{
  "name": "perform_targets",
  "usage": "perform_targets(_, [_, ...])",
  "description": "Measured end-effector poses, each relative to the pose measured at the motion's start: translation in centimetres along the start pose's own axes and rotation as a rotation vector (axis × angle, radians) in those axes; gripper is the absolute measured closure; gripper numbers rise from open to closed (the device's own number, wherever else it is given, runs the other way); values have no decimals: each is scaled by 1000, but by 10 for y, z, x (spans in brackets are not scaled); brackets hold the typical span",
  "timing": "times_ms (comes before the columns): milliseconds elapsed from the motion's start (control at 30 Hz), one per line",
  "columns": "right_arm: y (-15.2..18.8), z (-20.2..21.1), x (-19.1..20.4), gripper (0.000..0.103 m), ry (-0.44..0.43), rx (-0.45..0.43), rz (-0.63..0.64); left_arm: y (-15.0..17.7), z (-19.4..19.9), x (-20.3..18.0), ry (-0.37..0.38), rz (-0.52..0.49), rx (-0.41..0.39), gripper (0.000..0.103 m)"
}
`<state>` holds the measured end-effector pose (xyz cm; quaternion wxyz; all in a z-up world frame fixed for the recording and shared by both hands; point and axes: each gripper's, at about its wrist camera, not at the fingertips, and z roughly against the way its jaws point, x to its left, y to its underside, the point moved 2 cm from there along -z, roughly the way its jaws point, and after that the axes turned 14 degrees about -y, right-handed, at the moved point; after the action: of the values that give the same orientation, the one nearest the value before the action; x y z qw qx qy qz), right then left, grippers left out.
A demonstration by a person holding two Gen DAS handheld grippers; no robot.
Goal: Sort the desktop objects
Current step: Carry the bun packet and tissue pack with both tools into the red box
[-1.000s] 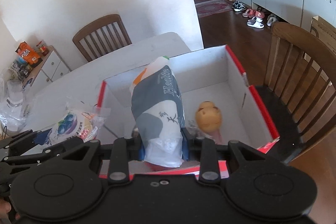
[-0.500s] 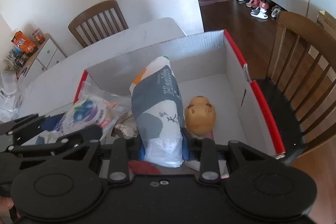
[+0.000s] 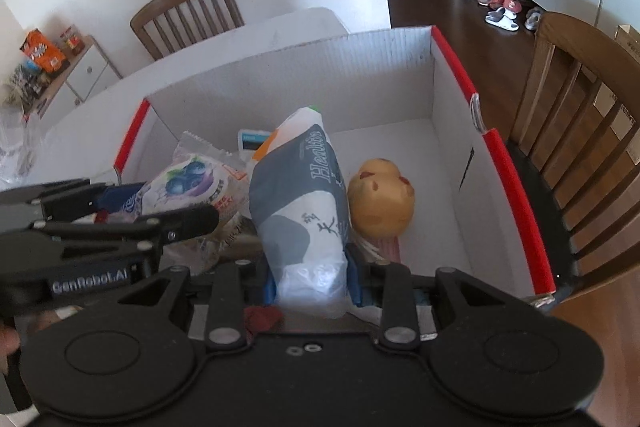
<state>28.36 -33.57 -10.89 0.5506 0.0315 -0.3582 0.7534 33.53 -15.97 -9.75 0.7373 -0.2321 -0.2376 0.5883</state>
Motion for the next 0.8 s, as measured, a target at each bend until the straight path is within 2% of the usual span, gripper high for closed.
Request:
perform_targets(167, [-1,-4,-5,71,12,12,8,-3,-3,-5,-10,-33,8,48])
perform_targets(333, [-1,-6,-4,65,-1,32,23,-4,-5,-5,-18,-47,21,48])
perform_targets(400, [-1,-5,-5,63,-7,37,28,-5,-6,-3,-14,-39,31,44])
perform_targets(433, [-1,-5,-5,60,-12,42,31,-5,-5,-3,-12,-36,32,38])
perform_targets(467, [-1,-4,-4,57,-15,43,35,-5,-5,-3,-14,-33,29,37])
perform_targets(533, [-2,-1,-3,47,-9,35,46,-6,-3,-3,-21,-30,25,37])
perform_targets(667, [-4,6,-3,46,-11,26,62,-8,2,-1,-6,-6,19,35])
perform_targets(733, [-5,10,-3,46,-12,23,62,-8,6,-1,-3,-4,12,29])
perform_targets(800, [-6,13,-4,46,-18,16,55,-9,10,-1,-2,-2,1,27])
